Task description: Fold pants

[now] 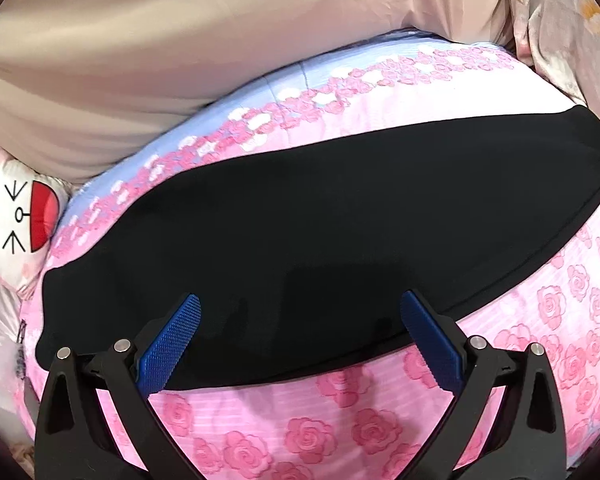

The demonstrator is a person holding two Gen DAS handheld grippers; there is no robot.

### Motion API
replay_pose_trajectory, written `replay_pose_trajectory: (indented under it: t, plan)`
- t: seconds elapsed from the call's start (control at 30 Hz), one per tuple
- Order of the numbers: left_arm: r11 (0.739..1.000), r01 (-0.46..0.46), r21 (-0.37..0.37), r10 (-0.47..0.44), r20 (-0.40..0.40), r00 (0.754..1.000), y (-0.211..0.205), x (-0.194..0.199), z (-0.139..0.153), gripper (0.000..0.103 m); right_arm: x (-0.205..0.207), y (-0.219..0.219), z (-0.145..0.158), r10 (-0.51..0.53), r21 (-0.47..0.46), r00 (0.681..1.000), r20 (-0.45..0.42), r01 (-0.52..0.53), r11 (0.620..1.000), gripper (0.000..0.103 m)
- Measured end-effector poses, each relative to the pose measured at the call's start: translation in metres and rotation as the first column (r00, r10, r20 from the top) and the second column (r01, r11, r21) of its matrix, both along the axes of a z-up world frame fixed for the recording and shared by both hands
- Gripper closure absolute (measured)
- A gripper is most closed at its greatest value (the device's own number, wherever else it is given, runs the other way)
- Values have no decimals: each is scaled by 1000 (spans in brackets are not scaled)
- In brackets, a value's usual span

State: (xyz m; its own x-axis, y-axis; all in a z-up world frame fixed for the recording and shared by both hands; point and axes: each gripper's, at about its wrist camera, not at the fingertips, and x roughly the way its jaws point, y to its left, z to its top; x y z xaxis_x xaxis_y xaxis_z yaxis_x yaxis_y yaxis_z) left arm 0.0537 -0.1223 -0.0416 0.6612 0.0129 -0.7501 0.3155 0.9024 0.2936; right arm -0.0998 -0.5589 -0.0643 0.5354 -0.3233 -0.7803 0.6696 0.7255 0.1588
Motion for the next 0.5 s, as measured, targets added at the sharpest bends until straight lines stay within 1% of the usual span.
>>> replay_pose_trajectory:
  t: [0.03,0.07,0.1,0.17,0.2,0.23,0.3,0.37,0.4,0.43,0.5]
  plan:
    - [1000,-4,-8,4,1,1000,5,0,2,5,5,2,0,11,10,1000,-9,-11,1000,83]
    - [1000,-11,-15,11,3,1000,9,0,3,5,8,2,0,27,68,999,21,-28,997,83]
    - [999,-24,-22,24,6,1000,17,1,5,5,10,4,2,26,103,999,48,-31,994,84]
    - [998,-47,-29,47,15,999,30,4,8,5,20,21,17,44,64,997,56,-47,997,84]
    - [998,-62,-33,63,21,998,37,5,9,5,26,32,25,61,56,995,76,-65,996,84]
    - [996,-82,-38,83,28,996,48,6,10,5,34,46,37,90,54,990,109,-96,994,84]
    - [992,-116,-49,118,34,992,67,10,12,5,54,75,57,156,34,977,145,-162,986,84]
    - [985,-161,-67,164,35,986,92,12,12,5,82,114,76,254,6,953,164,-258,966,84]
    - [981,-178,-78,181,33,983,103,13,13,5,101,139,85,315,3,933,176,-320,947,84]
    - [977,-194,-89,197,31,980,115,13,13,5,115,156,89,353,0,918,179,-359,933,84]
    - [969,-223,-107,227,29,973,137,12,14,5,146,198,95,442,-14,880,175,-446,895,84]
